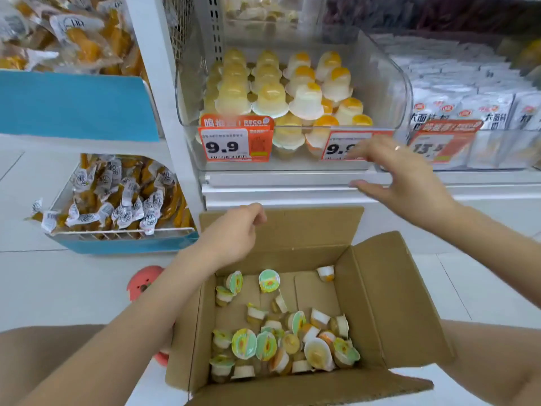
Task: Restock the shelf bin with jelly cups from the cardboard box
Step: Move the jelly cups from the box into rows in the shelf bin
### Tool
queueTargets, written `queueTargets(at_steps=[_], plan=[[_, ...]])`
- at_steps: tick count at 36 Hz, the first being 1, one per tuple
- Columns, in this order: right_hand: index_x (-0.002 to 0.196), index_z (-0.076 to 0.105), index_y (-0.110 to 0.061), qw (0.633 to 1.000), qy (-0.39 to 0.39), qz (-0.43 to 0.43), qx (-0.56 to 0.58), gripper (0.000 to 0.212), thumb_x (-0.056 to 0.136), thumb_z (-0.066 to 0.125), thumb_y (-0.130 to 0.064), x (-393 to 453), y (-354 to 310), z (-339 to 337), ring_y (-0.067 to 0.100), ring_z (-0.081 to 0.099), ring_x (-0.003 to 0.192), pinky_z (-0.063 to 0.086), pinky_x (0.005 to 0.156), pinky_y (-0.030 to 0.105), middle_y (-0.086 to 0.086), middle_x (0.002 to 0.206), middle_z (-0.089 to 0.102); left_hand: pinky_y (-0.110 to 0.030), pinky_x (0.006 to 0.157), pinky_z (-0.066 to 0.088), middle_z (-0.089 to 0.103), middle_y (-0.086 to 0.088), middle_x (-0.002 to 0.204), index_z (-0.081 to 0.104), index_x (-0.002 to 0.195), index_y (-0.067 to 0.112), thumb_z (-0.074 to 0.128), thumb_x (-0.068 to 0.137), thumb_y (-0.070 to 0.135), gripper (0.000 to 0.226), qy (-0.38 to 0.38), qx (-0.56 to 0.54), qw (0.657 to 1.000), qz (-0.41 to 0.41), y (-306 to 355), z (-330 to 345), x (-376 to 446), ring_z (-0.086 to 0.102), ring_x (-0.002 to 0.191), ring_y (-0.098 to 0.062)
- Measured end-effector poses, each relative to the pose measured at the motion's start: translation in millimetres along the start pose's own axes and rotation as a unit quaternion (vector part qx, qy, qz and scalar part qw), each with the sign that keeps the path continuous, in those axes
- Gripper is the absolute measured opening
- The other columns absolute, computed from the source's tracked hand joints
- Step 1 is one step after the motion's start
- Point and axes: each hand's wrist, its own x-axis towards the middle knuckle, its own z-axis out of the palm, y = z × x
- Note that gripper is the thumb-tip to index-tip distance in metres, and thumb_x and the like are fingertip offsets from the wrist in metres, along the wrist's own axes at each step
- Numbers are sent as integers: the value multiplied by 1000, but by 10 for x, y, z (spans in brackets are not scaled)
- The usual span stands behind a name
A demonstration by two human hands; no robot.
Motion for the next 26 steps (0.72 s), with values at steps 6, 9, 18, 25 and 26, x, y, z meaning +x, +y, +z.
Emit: queueTargets(at_steps=[6, 9, 18, 25, 26], plan=[[126, 53, -21, 957, -275, 75, 55, 41, 87, 67, -19, -870, 131, 927, 8, 46, 118, 33, 96, 15, -6, 125, 52, -32, 85, 44, 59, -3, 112, 55, 109, 14, 40, 87, -2, 31, -138, 68, 988, -19, -413, 699, -216, 55, 104, -21], [129, 49, -22, 925, -366, 97, 43, 44, 88, 65, -20, -1143, 260, 1371, 11, 43, 123, 35, 99, 18, -6, 131, 48, -38, 83, 47, 57, -2, 107, 52, 110, 15, 40, 83, -6, 36, -228, 99, 968, -28, -593, 1085, -343, 56, 98, -24], [137, 42, -14, 830, -530, 170, 14, 51, 89, 58, -8, -1594, 619, 2347, 26, 51, 116, 44, 95, 37, 11, 130, 48, -31, 72, 41, 58, -10, 113, 53, 112, 10, 49, 88, 5, 25, -344, 59, 936, -43, -610, 2239, -395, 56, 98, -24], [145, 33, -21, 810, -557, 184, 26, 62, 89, 57, -8, -1691, 789, 2807, 28, 47, 124, 42, 99, 39, 10, 143, 39, -41, 104, 29, 42, -11, 134, 44, 135, 17, 43, 94, 12, 42, -381, 233, 893, 50, -632, 2819, -453, 32, 128, -31], [144, 34, -23, 806, -560, 190, 30, 61, 89, 55, -6, -1694, 798, 2853, 29, 46, 124, 43, 99, 38, 10, 145, 37, -41, 105, 27, 41, -10, 136, 43, 135, 17, 42, 95, 14, 41, -377, 251, 889, 65, -624, 2842, -448, 30, 129, -31]])
